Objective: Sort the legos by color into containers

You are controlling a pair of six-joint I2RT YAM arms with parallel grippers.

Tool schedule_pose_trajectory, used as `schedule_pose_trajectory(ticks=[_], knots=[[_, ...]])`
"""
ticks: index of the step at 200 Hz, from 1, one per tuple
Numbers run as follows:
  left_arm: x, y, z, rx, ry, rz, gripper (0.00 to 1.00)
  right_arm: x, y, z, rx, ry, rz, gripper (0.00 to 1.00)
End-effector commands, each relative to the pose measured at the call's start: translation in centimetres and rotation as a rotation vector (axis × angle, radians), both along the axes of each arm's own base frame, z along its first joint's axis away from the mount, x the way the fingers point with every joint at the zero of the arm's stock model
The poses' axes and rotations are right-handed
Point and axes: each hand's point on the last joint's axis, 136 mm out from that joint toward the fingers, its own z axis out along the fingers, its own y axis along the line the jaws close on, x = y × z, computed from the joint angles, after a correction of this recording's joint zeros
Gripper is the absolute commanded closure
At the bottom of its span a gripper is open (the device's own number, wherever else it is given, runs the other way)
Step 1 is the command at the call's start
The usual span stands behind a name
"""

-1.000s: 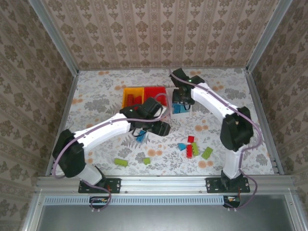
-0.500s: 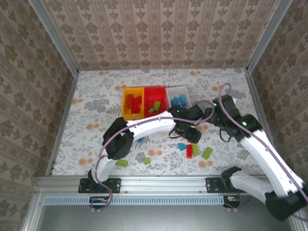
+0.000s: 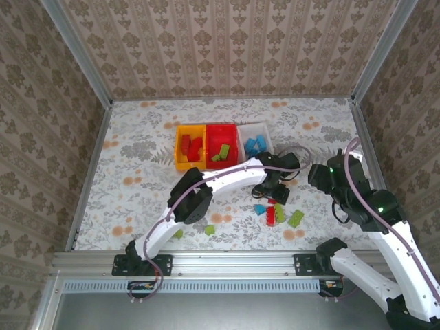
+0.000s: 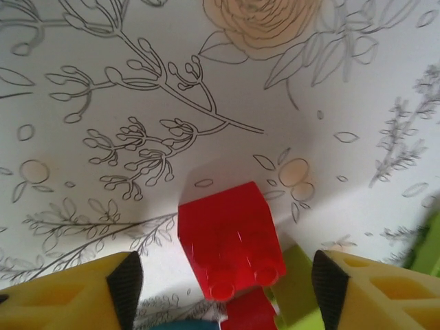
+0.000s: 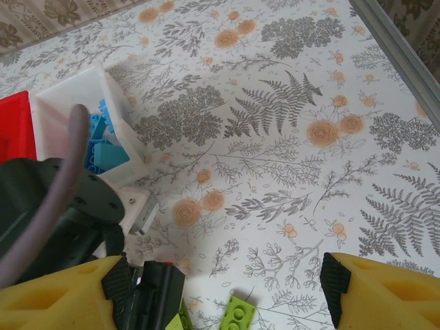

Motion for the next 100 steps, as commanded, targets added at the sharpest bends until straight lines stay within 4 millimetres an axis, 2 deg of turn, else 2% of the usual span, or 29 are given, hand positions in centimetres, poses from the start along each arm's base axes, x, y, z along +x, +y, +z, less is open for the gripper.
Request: schedule_pose_trajectory(ticks=[1,40,71,92,100], knots=[[-0.1,0.6,-1.5,0.05,0.046,0.029,0.37,-1.0,-0.4,-0.7,-0.017,0.034,-0.001,0.24],[-0.3,0.6,-2.1,0.063,0.054,0.036,0.42,-0.7,0.2,-1.1,0.001,0.044,0.019,0.25],[0.1,0.7,-2.5,0.068,0.036,0.039,0.61,-0.5,0.8,-1.6,0.022,0.054,0.039,0.27],[1.1,1.5,-1.5,0.078,-0.012,0.05,0.69,-0.3,1.3,-1.8,0.029,0.061,0.063,0.28],[1.6,1.8,-0.3,0.064,-0.039,0.058,0.71,-0.2,1.5,-1.9,0.032,0.062,0.075,0.28]])
